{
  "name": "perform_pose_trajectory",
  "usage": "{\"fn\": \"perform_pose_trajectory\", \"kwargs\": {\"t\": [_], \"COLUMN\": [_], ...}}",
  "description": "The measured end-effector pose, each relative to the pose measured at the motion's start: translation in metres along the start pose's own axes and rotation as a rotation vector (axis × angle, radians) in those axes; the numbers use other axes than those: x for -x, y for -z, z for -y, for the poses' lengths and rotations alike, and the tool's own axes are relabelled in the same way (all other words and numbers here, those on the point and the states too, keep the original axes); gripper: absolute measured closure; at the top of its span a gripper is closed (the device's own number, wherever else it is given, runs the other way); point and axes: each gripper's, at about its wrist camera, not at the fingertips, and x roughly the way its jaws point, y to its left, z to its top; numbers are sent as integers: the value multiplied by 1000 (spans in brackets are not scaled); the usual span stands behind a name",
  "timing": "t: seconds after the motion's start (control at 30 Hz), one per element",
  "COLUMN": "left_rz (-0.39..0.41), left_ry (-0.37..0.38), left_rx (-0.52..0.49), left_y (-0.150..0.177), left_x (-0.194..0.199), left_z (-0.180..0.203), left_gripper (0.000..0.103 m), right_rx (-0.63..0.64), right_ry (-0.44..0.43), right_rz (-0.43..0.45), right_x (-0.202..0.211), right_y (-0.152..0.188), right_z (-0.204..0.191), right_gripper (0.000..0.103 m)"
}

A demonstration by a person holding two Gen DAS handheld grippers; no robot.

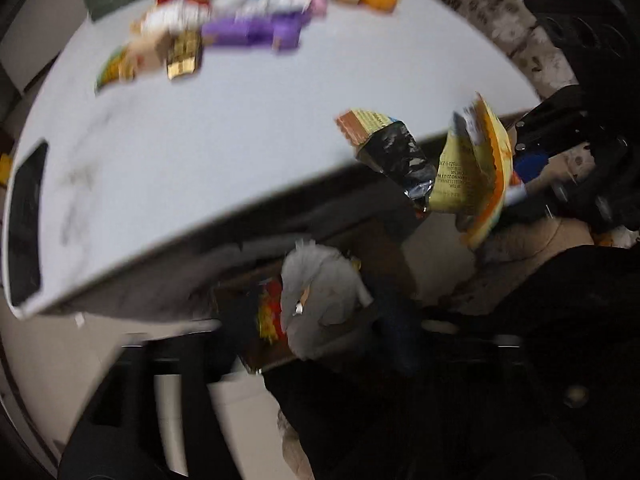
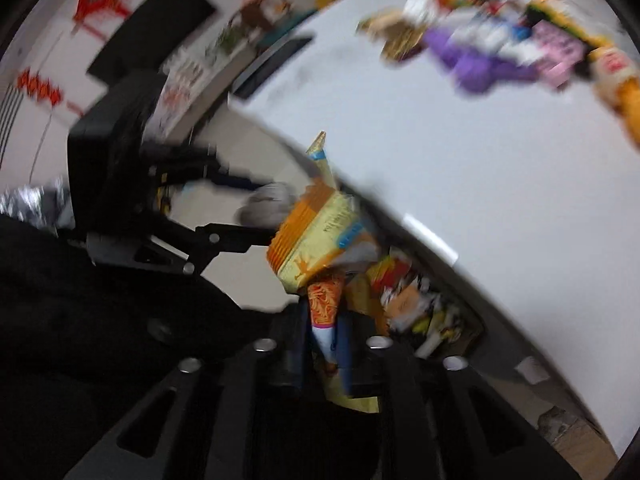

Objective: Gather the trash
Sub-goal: 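Grasp the yellow Enaak snack bag with the right gripper and drop it into the box, then grasp the orange-white egg toy with the right gripper while the left grasps the gold toy car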

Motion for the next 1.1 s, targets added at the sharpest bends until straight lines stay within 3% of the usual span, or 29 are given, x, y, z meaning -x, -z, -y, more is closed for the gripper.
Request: {"fn": "perform_pose_trajectory", "kwargs": {"t": [0.03, 0.17, 0.3, 0.37, 0.47, 0.57, 0.63, 0.73, 0.8, 1.0, 1.1], "left_rz": [-1, -30, -5, 26, 74, 114, 129, 146, 156, 186, 214], "left_ry": [-7, 7, -6, -19, -46, -63, -83, -119, -133, -161, -192], "left_rx": [5, 20, 11, 12, 31, 60, 74, 92, 119, 184, 234], "left_y": [1, 4, -2, -4, -15, -27, -31, -37, -37, -58, -78], "left_x": [-5, -9, 4, 15, 28, 36, 39, 46, 46, 41, 32], "left_z": [-3, -10, -11, -14, -18, -21, -23, -24, -26, -30, -43], "left_gripper": [24, 24, 24, 24, 24, 24, 24, 24, 24, 24, 24], "right_rx": [-6, -24, -20, -41, -140, -205, -182, -169, -180, -94, -148], "right_ry": [8, 37, 67, 160, 383, 545, 585, 579, 519, 528, 447], "right_rz": [-11, -7, 92, 206, 371, 401, 372, 252, 134, 64, 149], "right_x": [-7, -11, 23, 54, 100, 117, 119, 110, 89, 72, 83], "right_y": [1, 4, 7, -1, -21, -48, -71, -107, -128, -152, -135], "right_z": [0, 1, -2, 9, 58, 116, 146, 187, 212, 210, 198], "right_gripper": [42, 45, 45, 46, 46, 46, 46, 46, 53, 59, 59]}}
